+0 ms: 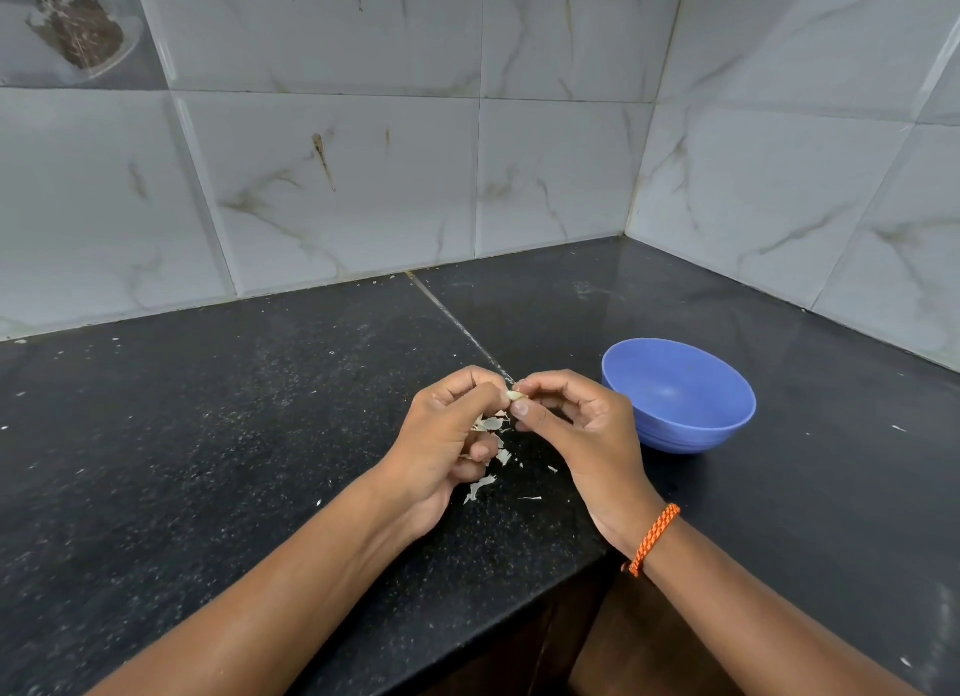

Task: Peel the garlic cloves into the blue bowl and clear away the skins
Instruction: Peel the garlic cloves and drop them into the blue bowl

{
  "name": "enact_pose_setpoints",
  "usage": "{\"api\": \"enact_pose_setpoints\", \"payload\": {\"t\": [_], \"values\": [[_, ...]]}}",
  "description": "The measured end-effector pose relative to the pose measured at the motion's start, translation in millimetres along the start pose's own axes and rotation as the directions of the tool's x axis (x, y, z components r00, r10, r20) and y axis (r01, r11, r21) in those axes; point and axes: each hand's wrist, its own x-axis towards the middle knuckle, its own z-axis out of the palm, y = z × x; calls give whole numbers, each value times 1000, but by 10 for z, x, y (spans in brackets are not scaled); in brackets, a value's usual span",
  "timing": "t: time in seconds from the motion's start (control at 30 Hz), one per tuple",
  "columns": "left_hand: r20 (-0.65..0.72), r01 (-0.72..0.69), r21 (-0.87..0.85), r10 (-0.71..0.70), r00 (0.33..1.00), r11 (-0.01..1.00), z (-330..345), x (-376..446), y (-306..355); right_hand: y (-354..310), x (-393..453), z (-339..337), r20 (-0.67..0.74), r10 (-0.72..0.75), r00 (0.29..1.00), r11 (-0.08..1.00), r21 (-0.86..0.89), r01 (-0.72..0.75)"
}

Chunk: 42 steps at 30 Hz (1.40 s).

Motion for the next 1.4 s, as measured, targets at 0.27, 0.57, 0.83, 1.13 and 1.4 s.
{"api": "enact_pose_setpoints", "payload": {"t": [0.27,0.57,0.83,1.13,1.4], "values": [[110,102,-134,-88,990,986,-43,40,-16,-38,16,-6,123,148,981,938,298,-178],[105,35,-28,-32,994,999,-79,40,3,-28,8,3,135,153,979,951,249,-183],[31,-119,180,116,993,976,-107,55,-2,-36,-12,6,66,116,991,982,141,-125],[42,-163,209,157,987,964,-118,72,-62,-30,-14,-14,49,121,991,970,208,-129],[26,-180,239,179,984,954,-124,78,-69,-31,-8,-16,17,108,994,973,205,-109]]}}
